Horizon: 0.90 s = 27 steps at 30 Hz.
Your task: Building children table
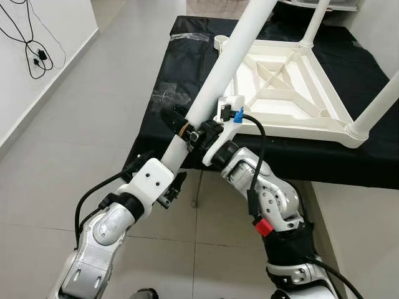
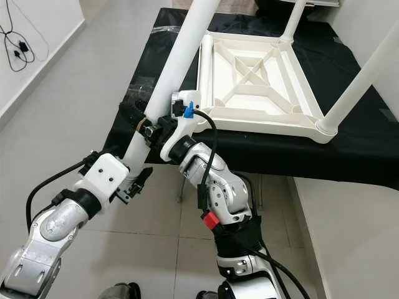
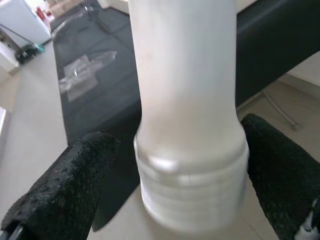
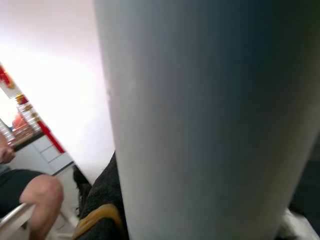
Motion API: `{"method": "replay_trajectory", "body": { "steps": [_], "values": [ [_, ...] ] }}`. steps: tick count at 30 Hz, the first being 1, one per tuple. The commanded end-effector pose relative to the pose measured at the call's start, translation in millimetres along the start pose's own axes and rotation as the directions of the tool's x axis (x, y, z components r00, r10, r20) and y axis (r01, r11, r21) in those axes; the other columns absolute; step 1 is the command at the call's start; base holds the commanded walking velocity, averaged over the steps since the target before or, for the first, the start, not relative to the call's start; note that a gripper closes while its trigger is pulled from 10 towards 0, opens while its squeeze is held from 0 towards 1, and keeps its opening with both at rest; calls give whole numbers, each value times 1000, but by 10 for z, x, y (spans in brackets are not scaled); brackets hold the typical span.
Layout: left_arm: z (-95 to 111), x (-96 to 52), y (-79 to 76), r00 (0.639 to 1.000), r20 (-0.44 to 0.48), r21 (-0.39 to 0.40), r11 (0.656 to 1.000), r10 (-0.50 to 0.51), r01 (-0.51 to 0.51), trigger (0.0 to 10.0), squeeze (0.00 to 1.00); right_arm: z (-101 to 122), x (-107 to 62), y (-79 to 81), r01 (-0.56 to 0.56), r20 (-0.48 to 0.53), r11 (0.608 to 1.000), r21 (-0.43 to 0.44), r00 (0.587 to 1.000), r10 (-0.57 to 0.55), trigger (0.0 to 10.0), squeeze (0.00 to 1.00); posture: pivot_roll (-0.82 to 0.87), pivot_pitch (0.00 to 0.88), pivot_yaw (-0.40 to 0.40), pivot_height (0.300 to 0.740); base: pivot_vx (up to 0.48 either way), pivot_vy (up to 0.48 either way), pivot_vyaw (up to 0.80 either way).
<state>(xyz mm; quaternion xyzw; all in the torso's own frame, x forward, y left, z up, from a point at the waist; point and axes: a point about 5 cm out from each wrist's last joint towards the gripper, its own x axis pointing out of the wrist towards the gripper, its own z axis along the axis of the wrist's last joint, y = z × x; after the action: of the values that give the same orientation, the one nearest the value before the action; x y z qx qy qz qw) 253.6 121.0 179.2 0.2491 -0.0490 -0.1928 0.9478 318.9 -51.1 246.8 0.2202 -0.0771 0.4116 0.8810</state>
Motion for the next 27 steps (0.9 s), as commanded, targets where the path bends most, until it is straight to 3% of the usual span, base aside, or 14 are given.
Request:
{"method": "replay_trajectory", "body": {
  "steps": [1, 27],
  "values": [
    [-60, -15, -61, 999, -32, -9, 1000, -14, 14, 10000, 0, 60, 33, 29, -8, 18, 1000, -16, 1000, 8, 10000, 0, 118, 144, -47, 740, 0, 0, 0],
    [-124, -1, 3, 999, -48, 15, 1000, 10, -9, 10000, 0, 69, 28, 183, -81, 4, 997, 10, 997, 81, 10000, 0, 112, 145, -48, 740, 0, 0, 0]
  ]
}}
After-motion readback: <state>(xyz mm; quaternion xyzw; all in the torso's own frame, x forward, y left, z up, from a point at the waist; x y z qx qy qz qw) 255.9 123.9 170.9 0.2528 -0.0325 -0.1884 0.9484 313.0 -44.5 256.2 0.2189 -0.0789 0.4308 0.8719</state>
